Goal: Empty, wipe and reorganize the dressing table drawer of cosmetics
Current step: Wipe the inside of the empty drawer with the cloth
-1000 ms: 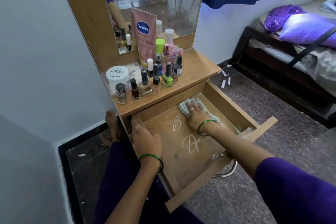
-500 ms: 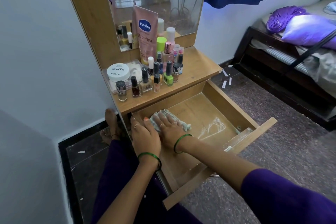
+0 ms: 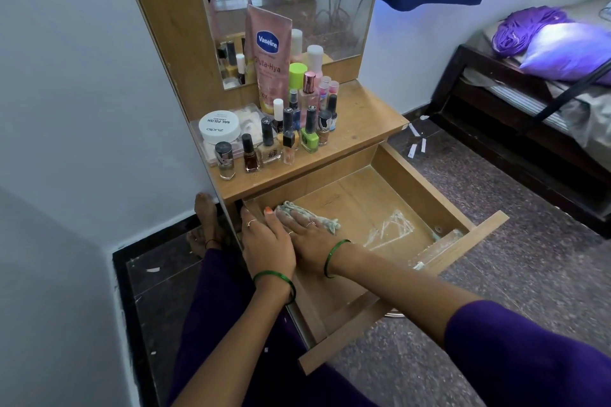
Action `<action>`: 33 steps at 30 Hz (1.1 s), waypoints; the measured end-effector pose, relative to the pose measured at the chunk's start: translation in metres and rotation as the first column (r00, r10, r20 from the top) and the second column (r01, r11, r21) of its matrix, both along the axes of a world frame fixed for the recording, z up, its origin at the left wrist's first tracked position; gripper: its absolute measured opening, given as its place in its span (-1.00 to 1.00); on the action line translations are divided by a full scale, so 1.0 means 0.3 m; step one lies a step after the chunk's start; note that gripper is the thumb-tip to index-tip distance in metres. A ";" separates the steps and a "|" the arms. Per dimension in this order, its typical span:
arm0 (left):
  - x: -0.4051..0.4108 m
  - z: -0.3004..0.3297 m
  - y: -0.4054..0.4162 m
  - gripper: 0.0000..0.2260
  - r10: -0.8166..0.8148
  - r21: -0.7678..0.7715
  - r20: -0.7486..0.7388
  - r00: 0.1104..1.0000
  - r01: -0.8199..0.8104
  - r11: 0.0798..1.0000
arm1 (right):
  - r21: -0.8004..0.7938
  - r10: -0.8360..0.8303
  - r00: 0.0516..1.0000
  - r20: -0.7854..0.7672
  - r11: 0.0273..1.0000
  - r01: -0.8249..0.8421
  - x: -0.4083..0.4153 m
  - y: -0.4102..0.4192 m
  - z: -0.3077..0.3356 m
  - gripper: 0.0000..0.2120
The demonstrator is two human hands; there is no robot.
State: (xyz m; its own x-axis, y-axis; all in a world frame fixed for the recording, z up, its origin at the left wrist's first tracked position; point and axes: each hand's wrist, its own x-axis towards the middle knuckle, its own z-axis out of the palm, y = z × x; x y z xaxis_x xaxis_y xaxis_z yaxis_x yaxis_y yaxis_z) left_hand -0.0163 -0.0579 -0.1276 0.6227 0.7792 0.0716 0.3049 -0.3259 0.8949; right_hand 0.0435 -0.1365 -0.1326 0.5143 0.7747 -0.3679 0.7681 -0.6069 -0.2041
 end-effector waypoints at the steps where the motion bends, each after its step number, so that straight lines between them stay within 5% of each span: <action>1: -0.002 0.001 -0.001 -0.45 0.004 -0.004 -0.001 1.000 -0.004 1.000 | -0.003 0.010 1.000 -0.015 1.000 -0.010 -0.004 -0.012 0.008 -0.40; 10: -0.010 -0.009 0.001 -0.58 0.006 0.000 -0.046 0.999 -0.006 1.000 | -0.128 0.230 0.958 -0.170 0.959 -0.253 -0.028 -0.177 0.106 -0.35; 20: -0.012 -0.001 0.003 -0.57 -0.011 0.026 -0.121 0.993 0.014 1.000 | -0.249 0.300 0.947 0.118 0.932 -0.264 -0.107 -0.154 0.190 -0.71; 26: -0.017 -0.005 0.004 -0.57 -0.018 0.044 -0.135 0.991 0.024 0.999 | -0.228 0.096 0.973 0.208 0.973 -0.047 0.003 -0.215 0.145 -0.68; 33: -0.022 -0.003 0.002 -0.57 -0.032 0.036 -0.134 0.990 0.037 0.999 | -0.332 -0.265 0.911 0.316 0.868 0.368 0.147 -0.346 0.160 -0.29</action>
